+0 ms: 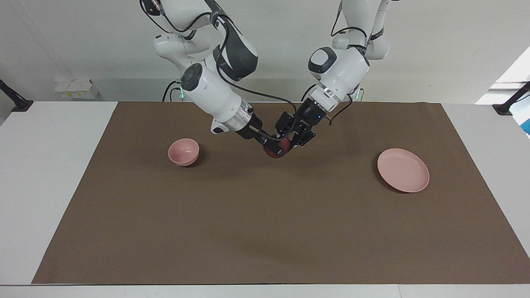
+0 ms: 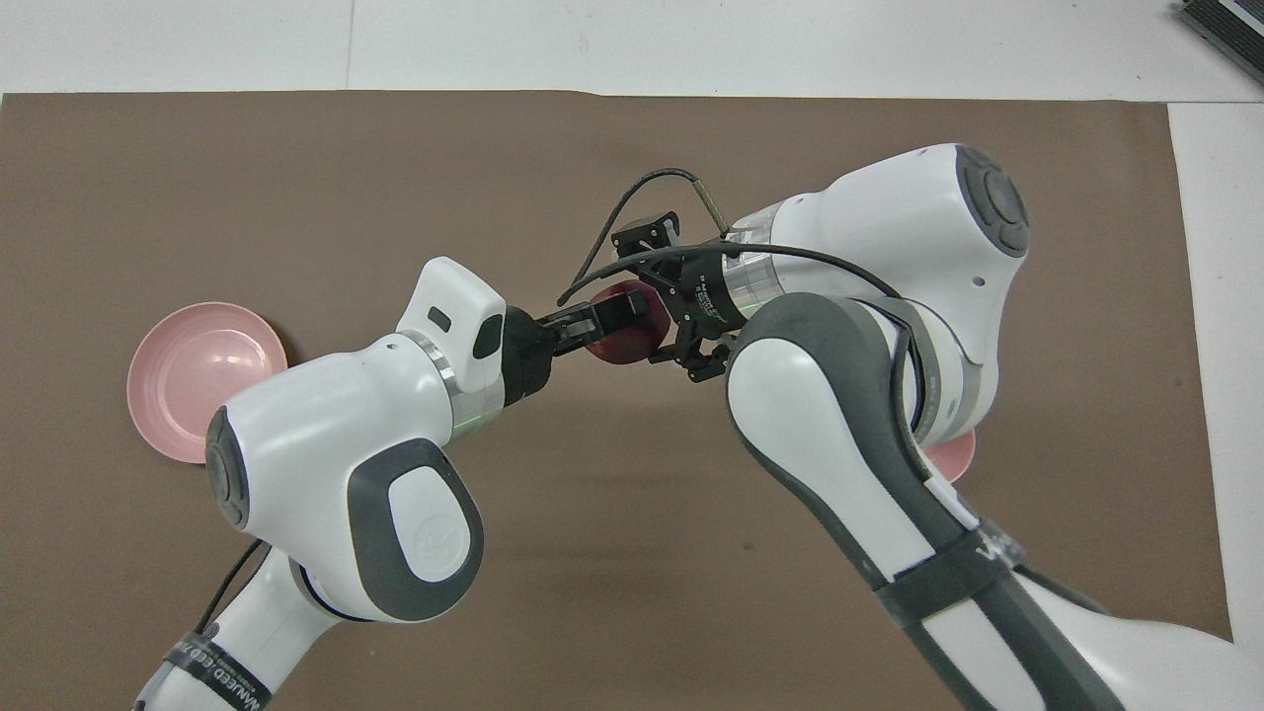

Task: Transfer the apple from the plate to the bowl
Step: 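Grasp the apple with the right gripper and open the left gripper, then carry the apple with the right gripper while the left gripper withdraws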

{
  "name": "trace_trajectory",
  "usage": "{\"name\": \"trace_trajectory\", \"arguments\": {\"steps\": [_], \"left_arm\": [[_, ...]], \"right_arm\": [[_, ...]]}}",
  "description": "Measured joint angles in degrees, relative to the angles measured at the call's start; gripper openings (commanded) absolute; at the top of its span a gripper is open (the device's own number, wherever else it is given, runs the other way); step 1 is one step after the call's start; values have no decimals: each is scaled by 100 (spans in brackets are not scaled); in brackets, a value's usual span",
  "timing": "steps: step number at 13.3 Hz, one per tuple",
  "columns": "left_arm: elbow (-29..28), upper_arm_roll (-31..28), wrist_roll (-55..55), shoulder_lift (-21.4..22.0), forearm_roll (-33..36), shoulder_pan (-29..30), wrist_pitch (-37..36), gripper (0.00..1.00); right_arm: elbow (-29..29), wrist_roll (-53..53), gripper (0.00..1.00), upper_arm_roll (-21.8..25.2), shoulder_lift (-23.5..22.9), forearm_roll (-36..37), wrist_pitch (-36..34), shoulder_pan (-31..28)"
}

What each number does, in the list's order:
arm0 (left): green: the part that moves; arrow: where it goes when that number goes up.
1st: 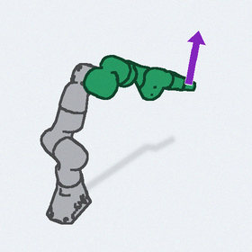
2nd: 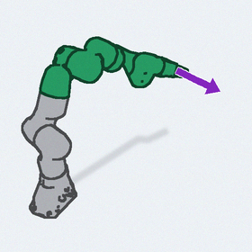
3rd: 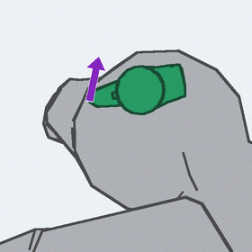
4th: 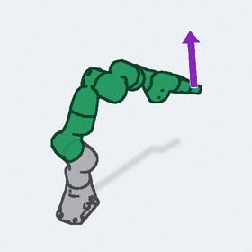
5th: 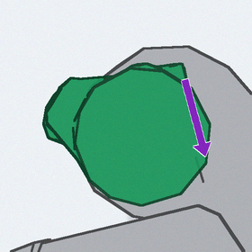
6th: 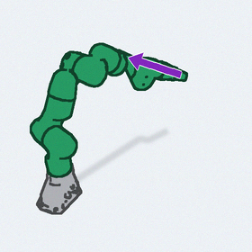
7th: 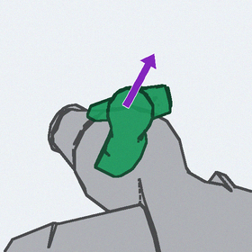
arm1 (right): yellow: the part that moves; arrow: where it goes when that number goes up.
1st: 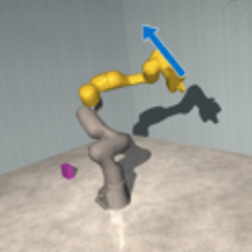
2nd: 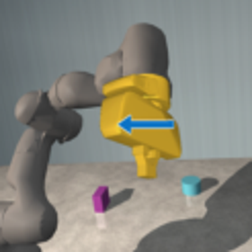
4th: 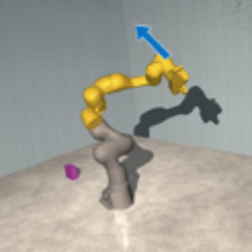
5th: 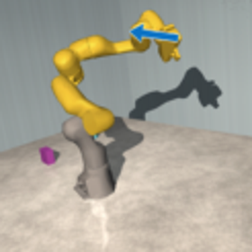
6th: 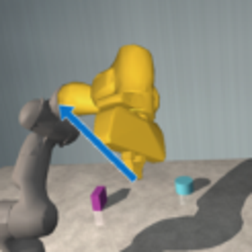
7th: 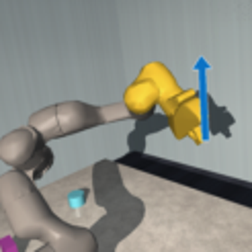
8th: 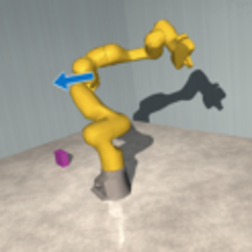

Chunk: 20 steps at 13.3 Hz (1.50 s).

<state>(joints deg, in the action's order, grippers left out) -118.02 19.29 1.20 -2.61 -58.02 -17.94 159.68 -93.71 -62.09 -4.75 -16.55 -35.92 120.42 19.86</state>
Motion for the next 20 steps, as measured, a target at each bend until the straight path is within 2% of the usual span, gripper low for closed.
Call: {"name": "trace_trajectory", "arguments": {"steps": [1,2,4,6,8,9,10,15,17,20], "left_arm": [[1,3,-6,4,0,-13,17,1],[2,3,-22,8,0,-32,40,5],[2,-14,-28,10,0,-37,101,14],[2,-14,-26,11,0,-37,101,33],[2,-14,-26,10,0,-37,101,72],[3,-15,-26,10,0,-37,101,97],[6,-15,-35,12,0,-38,98,100],[25,-84,-39,15,113,107,-250,100],[116,-94,-44,27,505,379,-798,100],[124,-149,-27,29,1308,985,-1836,100]], "right_arm": [[-1,0,24,0,-20,0,0,4],[-1,1,0,0,-37,0,-1,4],[-1,2,0,1,-43,0,-23,4],[1,2,0,2,-43,0,-27,4],[1,2,0,2,-43,0,-28,3],[1,2,0,2,-43,0,-28,3],[1,2,0,8,-45,0,-19,0],[10,66,0,46,-55,1,-12,-73],[5,267,0,67,-84,11,-81,-121],[82,888,0,109,-23,327,-447,-588]]}}
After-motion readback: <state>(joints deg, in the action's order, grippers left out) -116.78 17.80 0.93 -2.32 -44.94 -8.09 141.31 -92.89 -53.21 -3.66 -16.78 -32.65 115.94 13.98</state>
